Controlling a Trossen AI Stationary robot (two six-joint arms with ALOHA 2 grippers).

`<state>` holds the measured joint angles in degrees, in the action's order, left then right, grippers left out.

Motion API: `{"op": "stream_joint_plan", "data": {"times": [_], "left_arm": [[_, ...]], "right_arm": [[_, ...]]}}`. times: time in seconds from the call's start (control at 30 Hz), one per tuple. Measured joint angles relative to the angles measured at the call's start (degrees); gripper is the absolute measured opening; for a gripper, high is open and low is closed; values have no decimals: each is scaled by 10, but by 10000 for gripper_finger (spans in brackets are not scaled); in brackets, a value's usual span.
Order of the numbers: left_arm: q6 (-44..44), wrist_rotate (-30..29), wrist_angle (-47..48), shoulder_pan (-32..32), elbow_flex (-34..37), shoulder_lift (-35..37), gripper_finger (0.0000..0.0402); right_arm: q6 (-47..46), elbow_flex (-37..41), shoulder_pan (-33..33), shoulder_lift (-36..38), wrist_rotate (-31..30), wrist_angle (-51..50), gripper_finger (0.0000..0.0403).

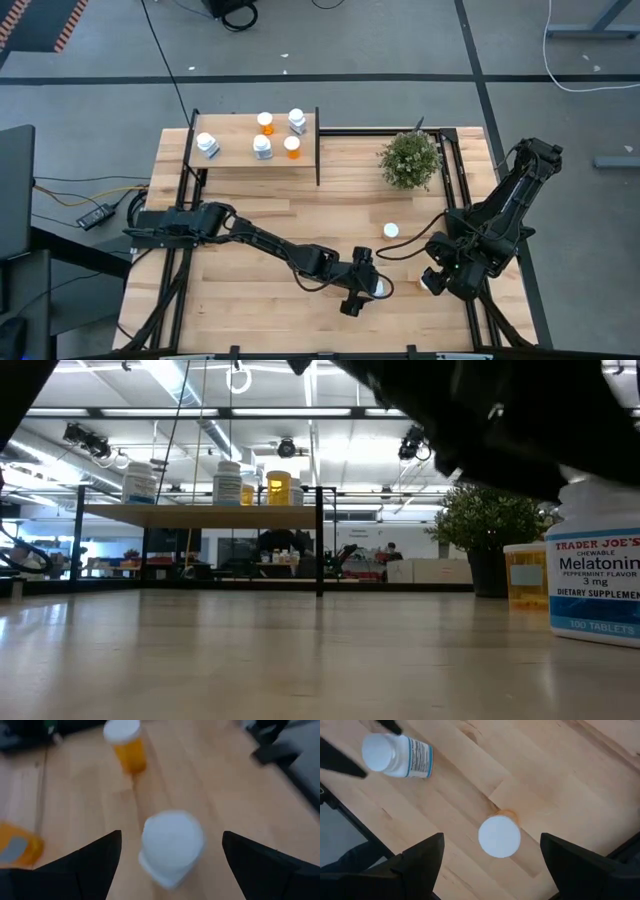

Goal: Pick and place medicine bottles onto shelf by color
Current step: Put the supplement bottle on the shelf

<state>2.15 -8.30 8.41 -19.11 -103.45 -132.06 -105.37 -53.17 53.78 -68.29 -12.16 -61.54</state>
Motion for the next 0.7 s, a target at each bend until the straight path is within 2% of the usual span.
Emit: {"op": "stream_joint_plan", "data": {"times": [0.53, 0.7], "left_arm": [[-4, 6, -15, 3, 0, -15, 351], [-25, 6, -11, 3, 1, -19, 328]], "right_arm": [[-24, 0, 0, 0, 0, 0, 337], [-29, 0, 0, 0, 0, 0, 337]]}}
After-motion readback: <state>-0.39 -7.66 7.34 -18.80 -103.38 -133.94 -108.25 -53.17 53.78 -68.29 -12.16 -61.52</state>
